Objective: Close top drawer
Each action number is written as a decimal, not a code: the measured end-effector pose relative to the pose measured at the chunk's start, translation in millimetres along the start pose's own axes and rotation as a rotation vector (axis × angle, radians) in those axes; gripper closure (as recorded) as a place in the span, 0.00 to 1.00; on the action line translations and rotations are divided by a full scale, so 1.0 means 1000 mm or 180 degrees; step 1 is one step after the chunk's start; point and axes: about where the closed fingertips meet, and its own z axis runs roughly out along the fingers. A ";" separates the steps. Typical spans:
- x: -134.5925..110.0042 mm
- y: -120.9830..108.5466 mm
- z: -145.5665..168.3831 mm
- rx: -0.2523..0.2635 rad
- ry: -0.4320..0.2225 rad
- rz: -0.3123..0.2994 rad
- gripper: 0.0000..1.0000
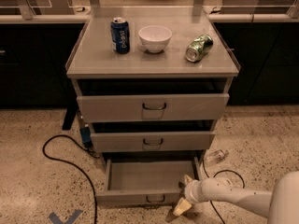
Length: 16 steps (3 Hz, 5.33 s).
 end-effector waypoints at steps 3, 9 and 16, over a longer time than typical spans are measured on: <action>0.092 0.058 -0.057 -0.0363 0.0806 0.0096 0.00; 0.146 -0.003 0.057 -0.0028 0.0580 0.0940 0.00; -0.030 -0.027 0.056 0.0254 -0.0633 0.0423 0.00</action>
Offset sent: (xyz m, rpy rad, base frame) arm -0.1586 -0.1238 -0.0108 -0.3210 0.3988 0.0252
